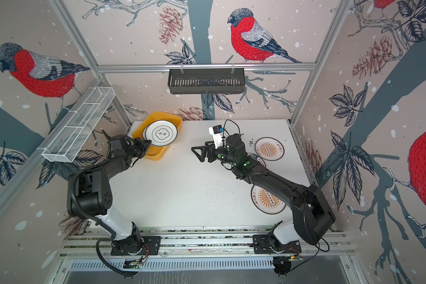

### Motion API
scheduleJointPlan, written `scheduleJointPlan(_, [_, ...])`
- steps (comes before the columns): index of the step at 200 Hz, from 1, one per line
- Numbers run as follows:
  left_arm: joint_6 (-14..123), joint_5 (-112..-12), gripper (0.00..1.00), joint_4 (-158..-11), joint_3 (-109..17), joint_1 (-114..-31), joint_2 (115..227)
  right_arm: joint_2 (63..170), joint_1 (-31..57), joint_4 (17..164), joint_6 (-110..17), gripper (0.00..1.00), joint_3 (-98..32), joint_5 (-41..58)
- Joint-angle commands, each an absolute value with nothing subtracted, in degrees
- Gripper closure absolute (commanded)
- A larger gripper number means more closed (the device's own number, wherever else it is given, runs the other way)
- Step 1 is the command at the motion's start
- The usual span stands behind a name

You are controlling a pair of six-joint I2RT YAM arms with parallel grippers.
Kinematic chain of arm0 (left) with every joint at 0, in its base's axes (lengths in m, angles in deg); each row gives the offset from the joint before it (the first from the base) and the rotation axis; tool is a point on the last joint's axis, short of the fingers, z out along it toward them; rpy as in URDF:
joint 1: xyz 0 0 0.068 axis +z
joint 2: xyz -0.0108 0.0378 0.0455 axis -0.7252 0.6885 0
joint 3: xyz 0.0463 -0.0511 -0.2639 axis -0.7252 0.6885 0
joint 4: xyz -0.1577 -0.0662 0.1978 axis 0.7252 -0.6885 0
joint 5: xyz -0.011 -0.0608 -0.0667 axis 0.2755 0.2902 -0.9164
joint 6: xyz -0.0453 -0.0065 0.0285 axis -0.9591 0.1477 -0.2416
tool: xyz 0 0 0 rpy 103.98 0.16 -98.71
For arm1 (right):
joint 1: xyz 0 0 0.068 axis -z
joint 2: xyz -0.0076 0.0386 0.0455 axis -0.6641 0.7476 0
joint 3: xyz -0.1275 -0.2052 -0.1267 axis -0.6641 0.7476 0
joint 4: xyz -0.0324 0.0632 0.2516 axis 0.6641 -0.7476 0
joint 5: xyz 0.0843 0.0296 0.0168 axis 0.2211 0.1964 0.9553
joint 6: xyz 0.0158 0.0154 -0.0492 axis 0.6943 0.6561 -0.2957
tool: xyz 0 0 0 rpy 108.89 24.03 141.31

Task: Place the plates into the plastic bin on the countertop
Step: 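Lower the white plate into the bin against the stack with the left gripper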

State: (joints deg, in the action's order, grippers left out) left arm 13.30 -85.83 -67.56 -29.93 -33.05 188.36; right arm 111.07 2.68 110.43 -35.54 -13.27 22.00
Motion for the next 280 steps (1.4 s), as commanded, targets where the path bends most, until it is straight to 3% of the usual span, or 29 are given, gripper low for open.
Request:
scheduleJointPlan(1, [9.4,-85.6,1.0,-60.36,-31.14,-32.21,190.87,109.74,2.54,111.33,-35.93,0.0,-12.58,19.77])
scheduleJointPlan(78, [6.0,-80.8,1.0,-59.73,-36.62,-31.54,197.69,108.36,2.42,110.31,-35.67,0.0,-11.61,16.66])
scheduleJointPlan(280, [17.18,-77.03,1.0,-81.09,-57.84,-32.41,211.51,112.66,2.59,106.75,-37.55,0.0,-15.34,12.93])
